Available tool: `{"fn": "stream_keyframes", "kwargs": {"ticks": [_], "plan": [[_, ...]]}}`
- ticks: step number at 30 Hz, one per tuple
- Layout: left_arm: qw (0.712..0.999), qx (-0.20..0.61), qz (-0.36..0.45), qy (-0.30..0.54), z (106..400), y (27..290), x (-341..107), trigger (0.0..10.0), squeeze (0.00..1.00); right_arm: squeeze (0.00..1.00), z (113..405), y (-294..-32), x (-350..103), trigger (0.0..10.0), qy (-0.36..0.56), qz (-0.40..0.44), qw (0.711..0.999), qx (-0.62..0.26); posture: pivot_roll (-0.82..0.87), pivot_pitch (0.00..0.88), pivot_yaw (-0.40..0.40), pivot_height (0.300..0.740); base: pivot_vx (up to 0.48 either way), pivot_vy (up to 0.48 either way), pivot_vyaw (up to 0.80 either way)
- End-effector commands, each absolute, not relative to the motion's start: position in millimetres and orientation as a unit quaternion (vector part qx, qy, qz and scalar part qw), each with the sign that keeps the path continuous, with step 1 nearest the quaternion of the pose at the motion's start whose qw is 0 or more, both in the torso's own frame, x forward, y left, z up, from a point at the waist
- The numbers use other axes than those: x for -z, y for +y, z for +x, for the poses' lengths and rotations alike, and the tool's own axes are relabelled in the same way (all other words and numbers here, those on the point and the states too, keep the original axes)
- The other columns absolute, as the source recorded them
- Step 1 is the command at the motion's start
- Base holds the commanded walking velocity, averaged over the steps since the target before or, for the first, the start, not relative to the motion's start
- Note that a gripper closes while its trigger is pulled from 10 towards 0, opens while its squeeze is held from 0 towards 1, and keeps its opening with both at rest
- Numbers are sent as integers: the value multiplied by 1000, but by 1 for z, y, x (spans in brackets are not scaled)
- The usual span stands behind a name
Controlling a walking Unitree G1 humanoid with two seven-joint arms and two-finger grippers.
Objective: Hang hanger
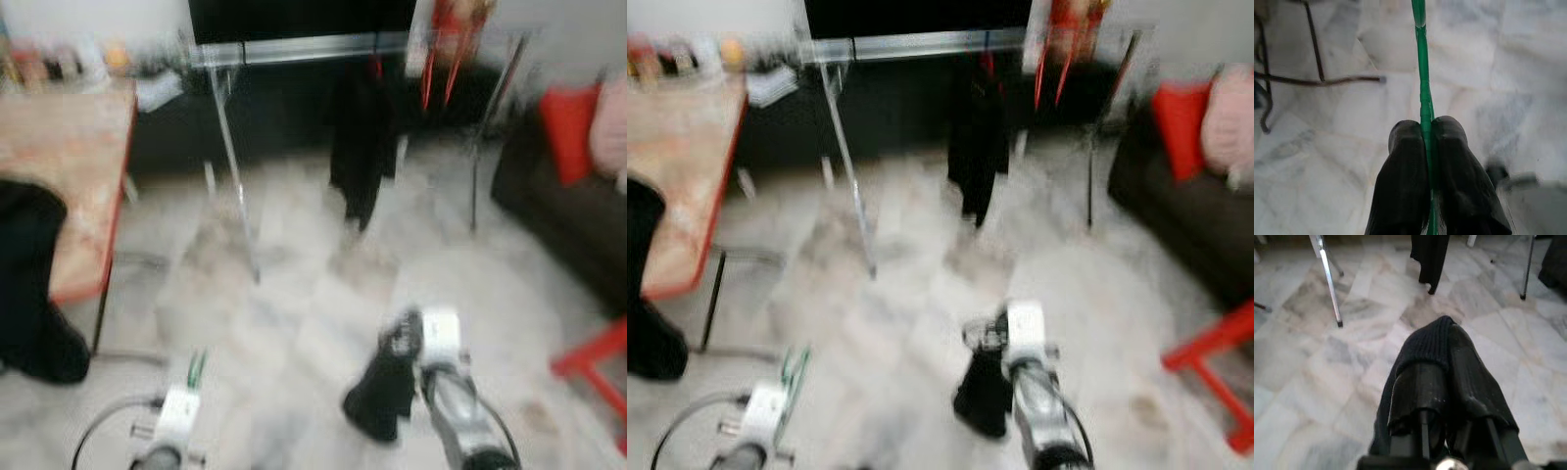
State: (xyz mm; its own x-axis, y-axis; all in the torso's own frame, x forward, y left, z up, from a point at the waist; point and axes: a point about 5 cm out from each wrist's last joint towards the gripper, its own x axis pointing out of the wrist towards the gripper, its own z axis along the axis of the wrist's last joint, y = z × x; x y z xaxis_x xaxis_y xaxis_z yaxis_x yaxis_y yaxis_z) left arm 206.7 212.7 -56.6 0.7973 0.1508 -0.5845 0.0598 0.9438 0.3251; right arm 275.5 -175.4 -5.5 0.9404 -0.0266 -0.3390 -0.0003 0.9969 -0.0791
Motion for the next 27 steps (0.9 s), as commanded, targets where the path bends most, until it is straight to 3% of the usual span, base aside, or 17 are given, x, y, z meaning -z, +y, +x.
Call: {"fn": "stream_keyframes", "kwargs": {"ticks": [1,6,14,16,18,20,24,27], "plan": [[947,-29,161,276,225,217,42,10000,0,0,290,-171,-9,10000,143,-42,989,-2,-1,0,-41,740,0,0,0],[963,30,149,222,252,208,19,10000,0,0,302,-168,-17,10000,155,-78,984,-24,2,0,-42,740,0,0,0],[957,163,153,184,278,191,-10,10000,0,0,317,-167,-28,10000,183,-135,972,-61,-1,0,-38,740,0,0,0],[942,222,164,189,283,186,-18,10000,0,0,323,-167,-32,10000,195,-161,964,-79,0,0,-38,740,0,0,0],[896,334,199,216,280,179,-26,10000,0,0,330,-163,-37,10000,206,-237,941,-127,-1,0,-36,740,0,0,0],[886,351,207,221,279,179,-27,10000,0,0,331,-163,-38,10000,207,-260,933,-138,-1,0,-36,740,0,0,0],[835,427,244,248,273,178,-38,10000,0,0,335,-159,-40,10000,222,-313,908,-170,1,0,-33,740,0,0,0],[820,450,242,259,271,175,-46,10000,0,0,338,-157,-43,10000,224,-325,902,-175,1,0,-33,740,0,0,0]]}}
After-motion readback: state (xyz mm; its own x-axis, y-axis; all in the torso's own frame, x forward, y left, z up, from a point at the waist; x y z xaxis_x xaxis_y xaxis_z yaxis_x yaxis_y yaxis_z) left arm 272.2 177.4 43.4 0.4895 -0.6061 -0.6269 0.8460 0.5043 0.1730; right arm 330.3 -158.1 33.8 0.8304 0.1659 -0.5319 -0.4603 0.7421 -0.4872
